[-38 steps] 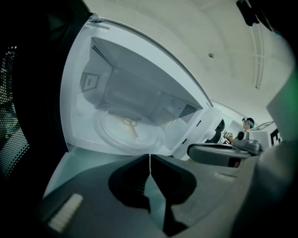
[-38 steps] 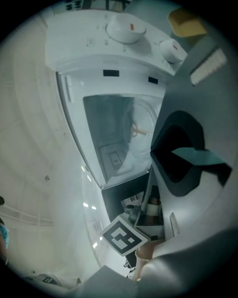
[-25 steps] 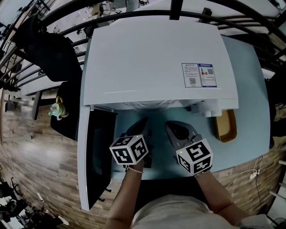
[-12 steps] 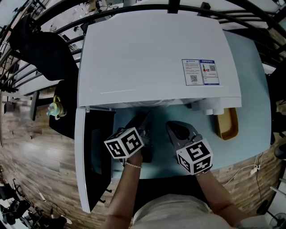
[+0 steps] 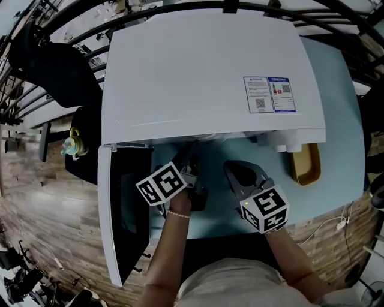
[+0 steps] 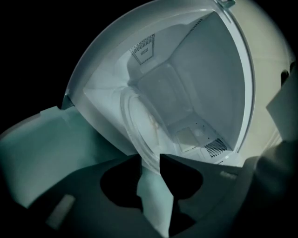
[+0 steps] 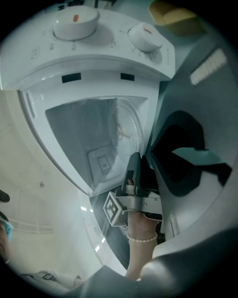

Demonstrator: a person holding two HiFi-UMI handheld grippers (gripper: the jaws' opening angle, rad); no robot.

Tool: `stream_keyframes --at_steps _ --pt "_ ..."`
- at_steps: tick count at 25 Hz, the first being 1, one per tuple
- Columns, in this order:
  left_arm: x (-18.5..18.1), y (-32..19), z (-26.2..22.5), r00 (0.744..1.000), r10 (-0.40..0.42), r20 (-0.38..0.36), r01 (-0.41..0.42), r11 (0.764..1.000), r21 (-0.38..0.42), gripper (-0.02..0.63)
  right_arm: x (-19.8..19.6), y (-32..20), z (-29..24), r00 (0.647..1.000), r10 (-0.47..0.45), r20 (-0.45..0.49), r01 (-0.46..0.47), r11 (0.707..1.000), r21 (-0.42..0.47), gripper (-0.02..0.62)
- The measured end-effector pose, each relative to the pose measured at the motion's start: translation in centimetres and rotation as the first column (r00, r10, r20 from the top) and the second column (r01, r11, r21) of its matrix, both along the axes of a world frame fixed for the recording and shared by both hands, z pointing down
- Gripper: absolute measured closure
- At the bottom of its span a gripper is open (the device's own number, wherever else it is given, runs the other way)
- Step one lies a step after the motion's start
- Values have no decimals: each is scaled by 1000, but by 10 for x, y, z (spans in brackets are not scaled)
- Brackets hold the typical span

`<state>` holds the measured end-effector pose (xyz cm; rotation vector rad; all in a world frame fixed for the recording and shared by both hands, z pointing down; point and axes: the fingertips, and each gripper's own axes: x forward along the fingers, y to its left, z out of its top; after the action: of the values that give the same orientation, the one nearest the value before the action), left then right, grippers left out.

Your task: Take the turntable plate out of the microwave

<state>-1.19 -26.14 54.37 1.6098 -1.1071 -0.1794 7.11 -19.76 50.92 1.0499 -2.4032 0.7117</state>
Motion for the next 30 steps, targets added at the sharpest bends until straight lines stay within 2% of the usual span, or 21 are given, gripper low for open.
stream_keyframes --at_steps 12,23,30 --pt "2 2 -1 1000 14 26 -15 999 29 488 1 1 2 1000 12 -12 -12 1000 4 571" --pt "1 29 -4 999 41 24 -40 999 -15 489 2 10 3 999 37 -9 -37 999 -10 571" --pt "1 46 -5 999 49 14 -49 998 -32 492 1 20 13 997 55 60 -50 995 -85 570"
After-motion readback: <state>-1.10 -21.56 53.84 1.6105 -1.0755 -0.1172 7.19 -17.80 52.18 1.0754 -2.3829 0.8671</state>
